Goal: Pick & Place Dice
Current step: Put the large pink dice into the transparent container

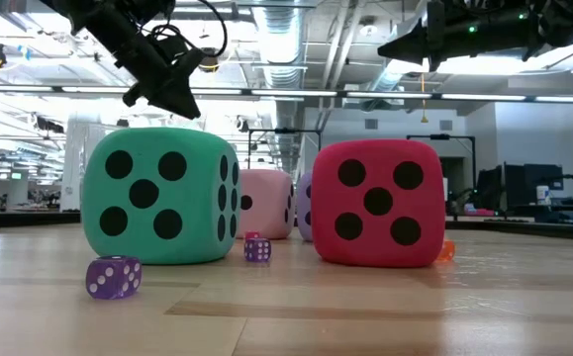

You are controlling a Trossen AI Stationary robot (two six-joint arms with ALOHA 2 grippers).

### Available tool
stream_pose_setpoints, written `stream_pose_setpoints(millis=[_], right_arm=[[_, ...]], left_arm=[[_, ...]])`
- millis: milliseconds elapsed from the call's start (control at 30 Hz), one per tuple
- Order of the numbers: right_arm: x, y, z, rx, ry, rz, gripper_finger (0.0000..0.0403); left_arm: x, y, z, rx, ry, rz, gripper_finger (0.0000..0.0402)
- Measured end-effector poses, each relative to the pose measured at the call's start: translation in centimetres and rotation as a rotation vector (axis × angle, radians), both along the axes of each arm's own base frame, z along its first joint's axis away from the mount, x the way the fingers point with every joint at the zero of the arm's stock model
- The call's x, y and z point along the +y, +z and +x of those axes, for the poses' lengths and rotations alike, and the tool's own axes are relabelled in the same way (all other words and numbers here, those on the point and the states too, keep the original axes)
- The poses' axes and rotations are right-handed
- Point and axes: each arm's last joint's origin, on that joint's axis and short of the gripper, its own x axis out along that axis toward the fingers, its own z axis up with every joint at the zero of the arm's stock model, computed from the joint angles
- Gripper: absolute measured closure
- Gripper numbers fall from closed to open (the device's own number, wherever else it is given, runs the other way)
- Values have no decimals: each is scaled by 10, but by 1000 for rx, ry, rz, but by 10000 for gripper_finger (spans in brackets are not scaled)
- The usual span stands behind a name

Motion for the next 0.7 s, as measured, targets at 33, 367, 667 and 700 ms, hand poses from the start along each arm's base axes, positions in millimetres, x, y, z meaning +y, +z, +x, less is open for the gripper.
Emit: stream_pose_setpoints(millis=[33, 367, 667, 700], right_arm=[[0, 0, 0, 0, 0, 0, 403], [2, 0, 1, -1, 8, 2, 403], [3, 0, 1, -1, 16, 2, 403], [3, 0, 1, 2, 16, 3, 403]], left_arm=[[0, 1, 1, -13, 0, 6, 339], [3, 14, 7, -157, 0, 72, 339], [5, 27, 11, -275, -8, 145, 339], [5, 27, 11, -270, -10, 150, 339]])
